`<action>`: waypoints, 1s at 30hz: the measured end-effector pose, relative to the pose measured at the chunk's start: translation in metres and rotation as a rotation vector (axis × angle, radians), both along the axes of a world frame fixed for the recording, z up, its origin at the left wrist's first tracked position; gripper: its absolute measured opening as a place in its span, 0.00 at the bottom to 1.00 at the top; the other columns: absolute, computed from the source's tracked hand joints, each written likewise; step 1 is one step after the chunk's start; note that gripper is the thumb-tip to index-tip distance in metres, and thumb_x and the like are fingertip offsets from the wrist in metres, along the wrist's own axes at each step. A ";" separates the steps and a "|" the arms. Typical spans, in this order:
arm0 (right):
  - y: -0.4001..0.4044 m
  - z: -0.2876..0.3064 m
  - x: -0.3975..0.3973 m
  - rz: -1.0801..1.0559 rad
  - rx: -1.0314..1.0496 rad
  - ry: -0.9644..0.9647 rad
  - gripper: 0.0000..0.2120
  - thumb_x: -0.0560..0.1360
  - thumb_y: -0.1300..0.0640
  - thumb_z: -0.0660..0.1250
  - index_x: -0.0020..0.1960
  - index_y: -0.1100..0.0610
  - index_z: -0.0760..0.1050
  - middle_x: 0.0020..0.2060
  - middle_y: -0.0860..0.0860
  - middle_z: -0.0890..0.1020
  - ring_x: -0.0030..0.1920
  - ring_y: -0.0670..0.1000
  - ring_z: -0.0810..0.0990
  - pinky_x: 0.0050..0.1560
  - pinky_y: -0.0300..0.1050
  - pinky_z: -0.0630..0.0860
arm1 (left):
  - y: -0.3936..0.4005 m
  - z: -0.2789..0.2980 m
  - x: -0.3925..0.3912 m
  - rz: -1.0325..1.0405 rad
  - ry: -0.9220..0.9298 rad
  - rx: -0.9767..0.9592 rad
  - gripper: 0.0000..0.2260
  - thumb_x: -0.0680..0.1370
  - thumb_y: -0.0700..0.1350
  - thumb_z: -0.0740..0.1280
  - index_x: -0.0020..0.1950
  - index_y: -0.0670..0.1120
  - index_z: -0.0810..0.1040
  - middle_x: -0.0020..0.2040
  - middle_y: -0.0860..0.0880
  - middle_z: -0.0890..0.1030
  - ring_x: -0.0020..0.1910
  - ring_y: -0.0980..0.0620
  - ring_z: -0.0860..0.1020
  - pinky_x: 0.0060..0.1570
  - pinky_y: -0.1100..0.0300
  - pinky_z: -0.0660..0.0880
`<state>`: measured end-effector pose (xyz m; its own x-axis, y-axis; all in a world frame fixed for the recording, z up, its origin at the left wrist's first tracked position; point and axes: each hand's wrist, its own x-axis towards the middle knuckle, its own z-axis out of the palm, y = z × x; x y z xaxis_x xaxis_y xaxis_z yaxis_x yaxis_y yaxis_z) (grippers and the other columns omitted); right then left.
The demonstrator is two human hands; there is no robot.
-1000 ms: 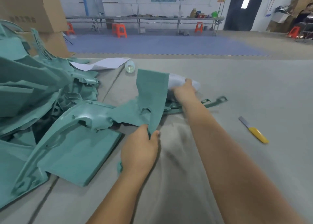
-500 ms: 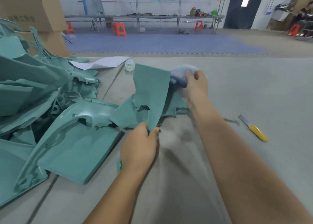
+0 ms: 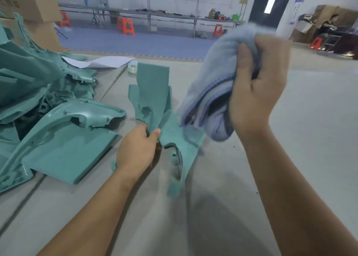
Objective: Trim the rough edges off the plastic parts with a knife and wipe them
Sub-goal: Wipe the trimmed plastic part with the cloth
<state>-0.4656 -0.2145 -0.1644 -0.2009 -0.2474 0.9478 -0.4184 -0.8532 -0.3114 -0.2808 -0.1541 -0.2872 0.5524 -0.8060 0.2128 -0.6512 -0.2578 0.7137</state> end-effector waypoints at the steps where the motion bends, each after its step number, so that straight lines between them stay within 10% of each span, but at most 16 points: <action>1: -0.001 -0.013 -0.001 0.000 0.093 -0.022 0.08 0.81 0.58 0.61 0.48 0.62 0.73 0.42 0.41 0.66 0.42 0.37 0.65 0.49 0.28 0.63 | 0.000 0.001 -0.001 0.008 -0.009 0.007 0.15 0.79 0.59 0.60 0.49 0.49 0.76 0.44 0.47 0.82 0.45 0.42 0.78 0.45 0.51 0.75; 7: 0.002 -0.103 -0.002 0.146 0.497 -0.067 0.04 0.81 0.58 0.59 0.51 0.58 0.71 0.42 0.49 0.70 0.43 0.46 0.68 0.48 0.37 0.66 | -0.002 0.008 -0.010 -0.071 0.311 -0.049 0.16 0.70 0.61 0.70 0.38 0.48 0.79 0.36 0.49 0.83 0.37 0.47 0.80 0.42 0.54 0.76; 11: -0.001 -0.091 -0.007 0.174 0.474 -0.253 0.05 0.83 0.57 0.57 0.48 0.51 0.68 0.37 0.37 0.71 0.38 0.38 0.69 0.43 0.32 0.67 | -0.016 0.015 -0.006 -0.011 0.344 -0.115 0.16 0.67 0.48 0.76 0.32 0.48 0.69 0.31 0.50 0.76 0.33 0.47 0.75 0.36 0.56 0.71; 20: -0.016 -0.092 -0.033 0.196 0.491 -0.451 0.09 0.83 0.60 0.56 0.45 0.50 0.66 0.38 0.43 0.69 0.38 0.38 0.69 0.45 0.35 0.68 | -0.050 0.062 0.052 0.177 -0.025 -0.048 0.10 0.73 0.47 0.69 0.41 0.43 0.72 0.41 0.44 0.77 0.43 0.40 0.77 0.38 0.55 0.68; 24: -0.014 -0.099 -0.020 0.231 0.548 -0.282 0.05 0.82 0.58 0.59 0.47 0.55 0.68 0.33 0.37 0.72 0.35 0.35 0.68 0.41 0.29 0.66 | -0.054 0.095 0.069 0.232 -0.053 -0.065 0.23 0.81 0.58 0.53 0.56 0.39 0.74 0.57 0.37 0.77 0.53 0.38 0.75 0.48 0.51 0.67; 27: -0.011 -0.108 -0.010 0.299 0.658 -0.051 0.03 0.79 0.54 0.64 0.47 0.48 0.70 0.36 0.39 0.72 0.37 0.36 0.70 0.41 0.28 0.66 | -0.046 0.119 0.072 0.198 -0.127 -0.047 0.19 0.83 0.47 0.46 0.70 0.39 0.62 0.66 0.35 0.71 0.62 0.36 0.70 0.57 0.45 0.66; 30: -0.012 -0.112 -0.005 0.306 0.796 0.120 0.06 0.77 0.50 0.67 0.52 0.50 0.73 0.44 0.43 0.77 0.41 0.40 0.73 0.42 0.33 0.68 | -0.030 0.136 0.063 0.102 -0.145 -0.131 0.20 0.83 0.48 0.46 0.64 0.38 0.69 0.58 0.39 0.77 0.54 0.41 0.74 0.55 0.49 0.69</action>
